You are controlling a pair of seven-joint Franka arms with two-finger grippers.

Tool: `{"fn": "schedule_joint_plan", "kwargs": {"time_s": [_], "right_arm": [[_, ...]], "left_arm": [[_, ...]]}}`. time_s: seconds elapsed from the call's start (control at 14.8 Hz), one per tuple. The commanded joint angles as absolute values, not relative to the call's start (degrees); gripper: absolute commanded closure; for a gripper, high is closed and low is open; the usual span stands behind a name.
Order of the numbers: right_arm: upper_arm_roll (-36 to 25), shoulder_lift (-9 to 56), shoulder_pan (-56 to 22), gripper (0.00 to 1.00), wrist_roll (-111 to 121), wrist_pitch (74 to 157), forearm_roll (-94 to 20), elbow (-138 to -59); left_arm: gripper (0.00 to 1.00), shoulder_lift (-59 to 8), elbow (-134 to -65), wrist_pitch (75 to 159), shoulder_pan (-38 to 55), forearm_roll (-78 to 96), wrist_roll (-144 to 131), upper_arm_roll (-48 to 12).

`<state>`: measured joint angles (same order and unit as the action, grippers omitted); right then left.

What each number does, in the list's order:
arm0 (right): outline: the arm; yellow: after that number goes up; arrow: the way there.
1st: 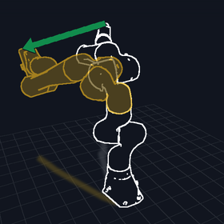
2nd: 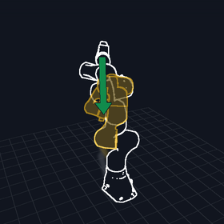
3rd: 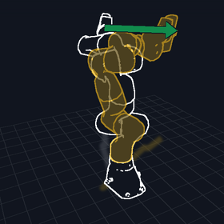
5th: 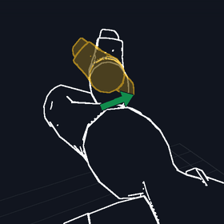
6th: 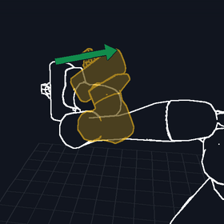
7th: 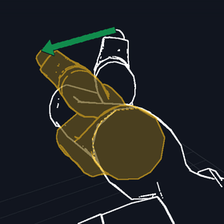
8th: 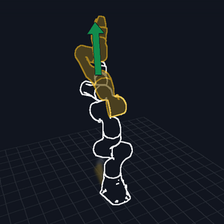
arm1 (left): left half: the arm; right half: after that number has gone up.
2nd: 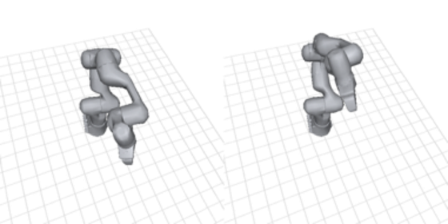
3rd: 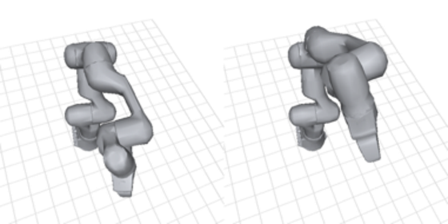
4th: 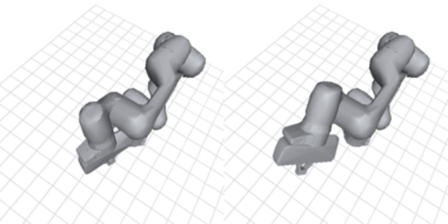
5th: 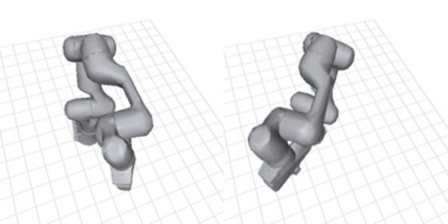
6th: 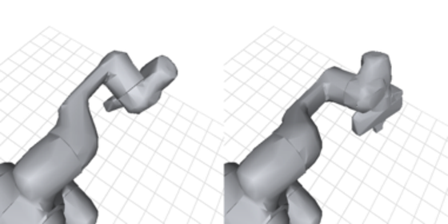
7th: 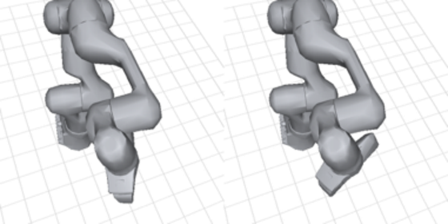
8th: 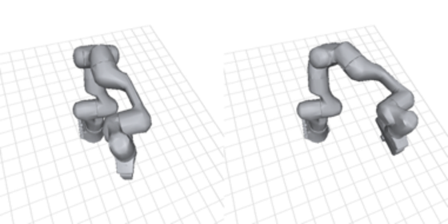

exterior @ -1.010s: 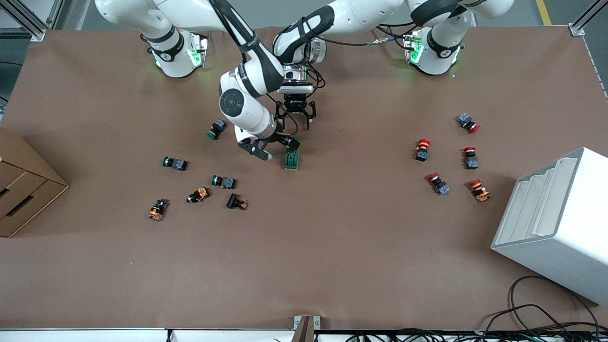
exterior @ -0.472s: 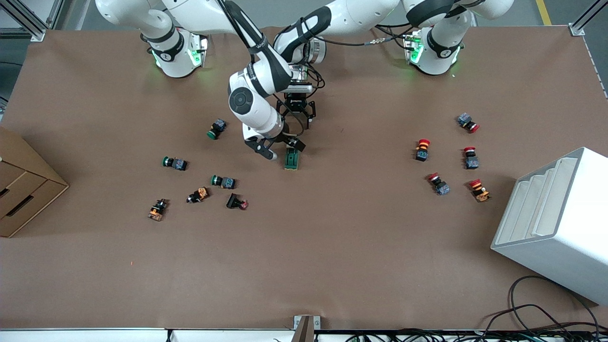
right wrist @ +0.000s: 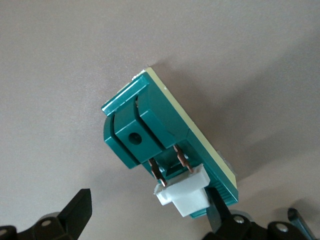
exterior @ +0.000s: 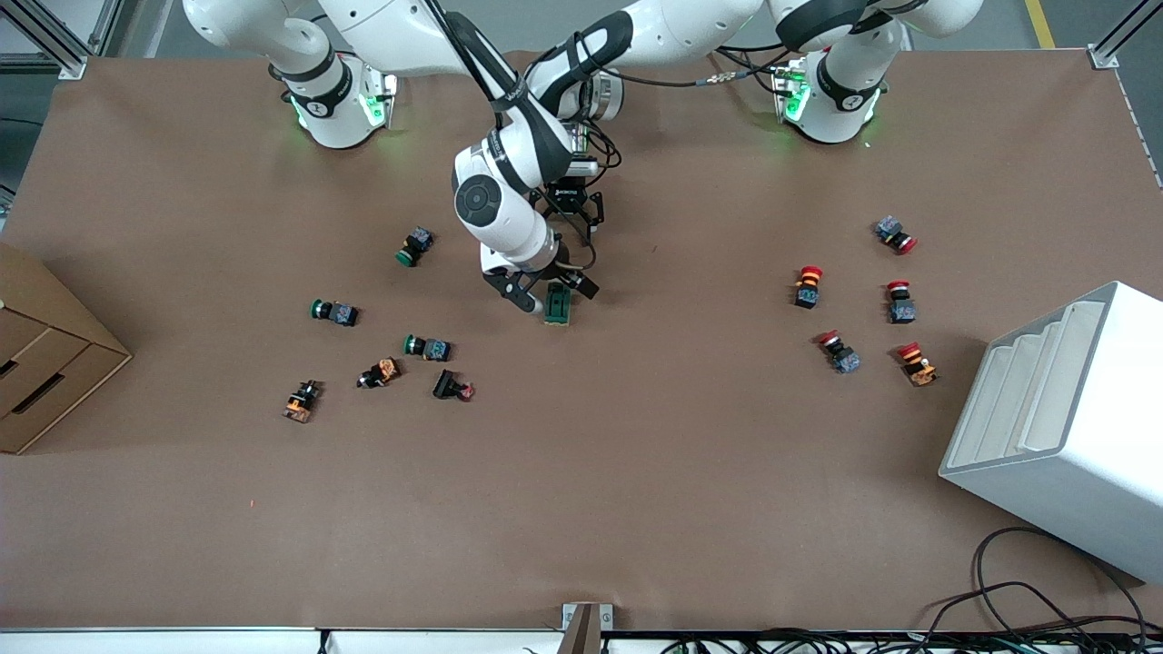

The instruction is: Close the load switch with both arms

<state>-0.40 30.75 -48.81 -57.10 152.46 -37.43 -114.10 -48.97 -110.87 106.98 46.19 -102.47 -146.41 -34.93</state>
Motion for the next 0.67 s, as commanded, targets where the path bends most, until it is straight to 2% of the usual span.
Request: {"fn": "schedule_joint_plan", "kwargs": {"time_s": [0.0,0.61], "right_arm": [[-1.05,31.29,-49.22,0.00,-57.74,154.33,-38.85,-112.50],[-1.49,31.29,-46.14,0.00,-60.64,153.81,-38.58,-107.23]], "left_arm": [[0.00,-49.31,-110.74,106.79,46.76,-102.57,-148.01,-34.54],[0.00,-49.57,-110.92,106.79,46.85,-102.57,-147.66,-34.45]]}}
